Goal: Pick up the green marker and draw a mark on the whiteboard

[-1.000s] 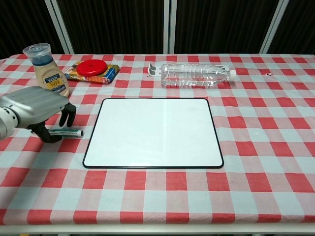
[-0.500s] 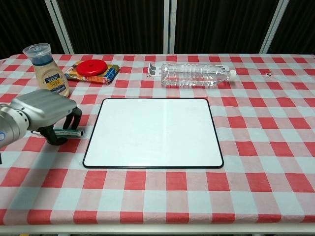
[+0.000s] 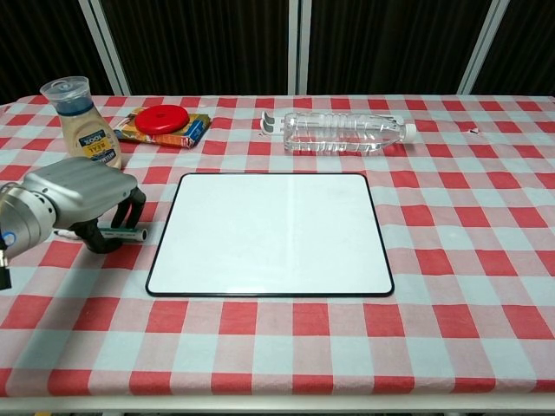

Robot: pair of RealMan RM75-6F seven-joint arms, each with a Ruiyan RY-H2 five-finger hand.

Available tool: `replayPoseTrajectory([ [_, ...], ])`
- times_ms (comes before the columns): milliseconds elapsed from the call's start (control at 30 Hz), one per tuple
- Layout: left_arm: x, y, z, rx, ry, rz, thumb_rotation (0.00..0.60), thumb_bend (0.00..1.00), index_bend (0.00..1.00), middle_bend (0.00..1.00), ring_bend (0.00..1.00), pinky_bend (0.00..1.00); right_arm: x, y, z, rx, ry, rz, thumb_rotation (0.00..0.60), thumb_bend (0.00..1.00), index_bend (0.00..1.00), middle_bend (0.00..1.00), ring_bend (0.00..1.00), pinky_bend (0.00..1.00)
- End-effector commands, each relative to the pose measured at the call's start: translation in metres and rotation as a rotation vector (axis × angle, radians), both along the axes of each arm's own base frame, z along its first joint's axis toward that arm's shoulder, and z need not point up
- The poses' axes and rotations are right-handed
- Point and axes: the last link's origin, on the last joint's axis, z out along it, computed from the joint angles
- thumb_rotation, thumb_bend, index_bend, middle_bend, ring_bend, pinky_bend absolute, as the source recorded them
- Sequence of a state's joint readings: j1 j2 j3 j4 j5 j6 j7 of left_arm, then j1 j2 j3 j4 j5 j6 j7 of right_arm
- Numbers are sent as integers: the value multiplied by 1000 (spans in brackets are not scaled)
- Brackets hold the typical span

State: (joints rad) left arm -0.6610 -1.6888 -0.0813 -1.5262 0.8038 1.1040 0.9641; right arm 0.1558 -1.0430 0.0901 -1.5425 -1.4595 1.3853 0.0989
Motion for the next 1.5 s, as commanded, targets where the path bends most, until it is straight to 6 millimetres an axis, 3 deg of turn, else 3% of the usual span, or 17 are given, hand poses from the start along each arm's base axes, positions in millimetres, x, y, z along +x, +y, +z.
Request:
replayPoseTrajectory([
  [33,-1,0,-1,-5,-11,-3,600,358,538,532,888,948,0,0,0,-2,-2,0,600,92,0,82,0,0],
  [367,12,10,8,-18,-115,-76,600,402,598,585,904,967,-1,3,1,-11,-8,5,600,90,0,86,0,0],
  [633,56,31,15,-84,-541,-98,600,428,597,580,885,955,1,8,3,-15,-3,9,600,90,0,88,0,0],
  [800,63,44,1,-116,-703,-136,600,430,597,580,864,941,3,7,4,-18,-4,11,600,90,0,88,0,0],
  [1100,71,57,-25,-192,-829,-152,600,426,584,574,842,909,6,3,1,3,-1,18,600,90,0,88,0,0],
  [1500,87,76,-53,-202,-829,-154,600,432,566,564,841,889,6,0,-1,14,-6,20,600,90,0,87,0,0],
])
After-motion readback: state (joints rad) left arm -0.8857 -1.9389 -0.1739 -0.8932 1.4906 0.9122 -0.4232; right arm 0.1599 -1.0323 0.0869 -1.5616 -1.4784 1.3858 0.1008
